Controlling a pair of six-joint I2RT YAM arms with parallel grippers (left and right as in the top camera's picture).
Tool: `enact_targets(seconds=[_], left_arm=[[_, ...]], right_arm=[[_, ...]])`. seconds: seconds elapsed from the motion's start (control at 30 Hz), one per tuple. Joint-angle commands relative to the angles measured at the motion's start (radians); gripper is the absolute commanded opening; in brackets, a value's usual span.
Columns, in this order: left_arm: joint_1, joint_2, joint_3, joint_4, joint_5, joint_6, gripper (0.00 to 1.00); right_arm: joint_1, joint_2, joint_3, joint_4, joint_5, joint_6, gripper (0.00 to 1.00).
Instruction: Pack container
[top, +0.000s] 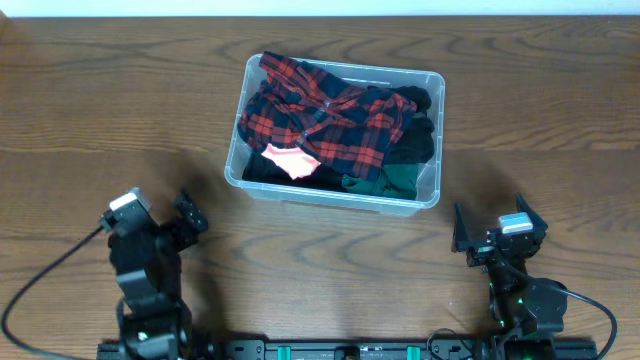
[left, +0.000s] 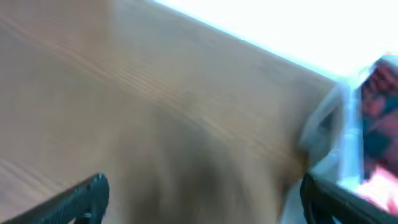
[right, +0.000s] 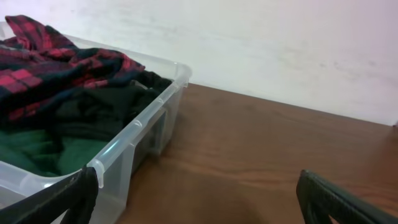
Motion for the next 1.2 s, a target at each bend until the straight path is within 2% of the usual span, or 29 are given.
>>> enact_targets(seconds=[0.0,0.07,0.2,0.57,0.8,0.97,1.17], left_arm=[[-0.021,-0.077,-0.076,0.118,0.03,-0.005,0.98],[-0.042,-0.117,-0.109,0.171,0.029,-0.004,0.98],[-0.08,-0.164,-0.126,0.169,0.029,0.031,0.98],[-0.132,-0.292,-0.229,0.17,0.03,0.032,0.98],[-0.145,-0.365,-0.232,0.094,0.03,0.033,0.98],[-0.146,-0.436,-0.232,-0.03,0.028,0.035,0.98],[-0.157,-0.435,-0.232,-0.03,0.026,0.175,0.98]], right_arm=[[0.013,-0.003,-0.002,-0.003,-0.002,-0.014,0.99],[0.013,-0.003,-0.002,-0.004,-0.002,-0.014,0.99],[0.013,-0.003,-0.002,-0.004,-0.002,-0.014,0.99],[0.013,-0.003,-0.002,-0.004,-0.002,-0.014,0.99],[0.013,-0.003,-0.002,-0.003,-0.002,-0.014,0.99],[0.013,-0.003,-0.002,-0.004,-0.002,-0.014,0.99],[0.013,-0.003,-0.002,-0.003,-0.002,-0.014,0.99]])
